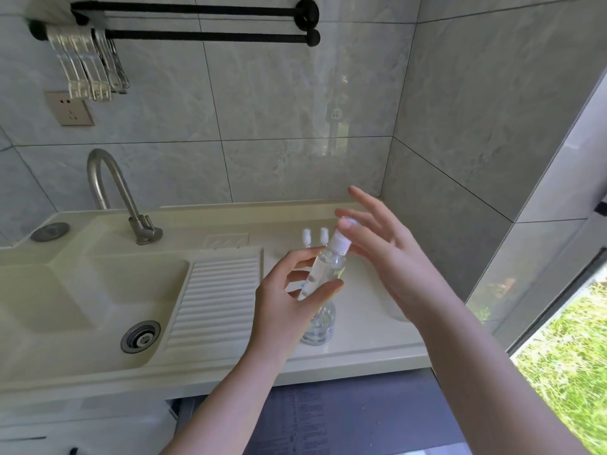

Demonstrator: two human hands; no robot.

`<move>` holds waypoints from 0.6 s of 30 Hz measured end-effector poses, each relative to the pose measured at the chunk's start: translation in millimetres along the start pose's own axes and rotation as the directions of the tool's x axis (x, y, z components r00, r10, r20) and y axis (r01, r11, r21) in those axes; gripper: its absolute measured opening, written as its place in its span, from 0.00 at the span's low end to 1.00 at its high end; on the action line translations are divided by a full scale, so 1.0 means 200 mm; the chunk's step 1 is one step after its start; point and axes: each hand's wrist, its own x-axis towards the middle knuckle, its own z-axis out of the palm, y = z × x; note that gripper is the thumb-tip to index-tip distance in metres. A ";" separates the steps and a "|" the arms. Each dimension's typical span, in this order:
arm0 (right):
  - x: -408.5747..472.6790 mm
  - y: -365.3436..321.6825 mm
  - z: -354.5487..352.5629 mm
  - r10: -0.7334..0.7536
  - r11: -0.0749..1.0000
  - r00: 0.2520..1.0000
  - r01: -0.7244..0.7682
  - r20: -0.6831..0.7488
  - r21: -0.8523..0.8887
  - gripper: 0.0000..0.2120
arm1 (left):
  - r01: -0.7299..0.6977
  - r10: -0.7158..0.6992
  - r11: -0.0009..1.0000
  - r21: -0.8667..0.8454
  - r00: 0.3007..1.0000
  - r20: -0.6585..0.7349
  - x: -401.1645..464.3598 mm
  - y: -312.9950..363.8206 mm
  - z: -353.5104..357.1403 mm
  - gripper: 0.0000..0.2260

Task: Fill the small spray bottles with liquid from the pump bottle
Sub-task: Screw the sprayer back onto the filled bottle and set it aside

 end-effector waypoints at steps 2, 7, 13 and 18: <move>-0.01 -0.01 -0.04 0.009 0.979 0.995 -0.029 0.099 0.201 0.28 | -0.002 0.002 1.000 0.004 1.000 0.002 0.01 0.00 -0.01 0.17; -0.02 0.02 -0.03 -0.017 0.971 1.000 0.023 -0.026 0.240 0.24 | -0.003 0.003 1.000 -0.004 1.000 0.021 0.01 0.01 0.01 0.17; -0.03 0.03 -0.04 -0.060 0.998 0.993 0.061 -0.097 0.011 0.31 | 0.024 -0.024 1.000 -0.001 0.999 0.041 0.00 0.00 0.03 0.18; -0.04 0.00 -0.07 -0.032 0.995 0.999 0.031 0.009 0.095 0.29 | 0.028 -0.027 0.999 -0.029 0.998 0.061 0.00 0.02 0.03 0.17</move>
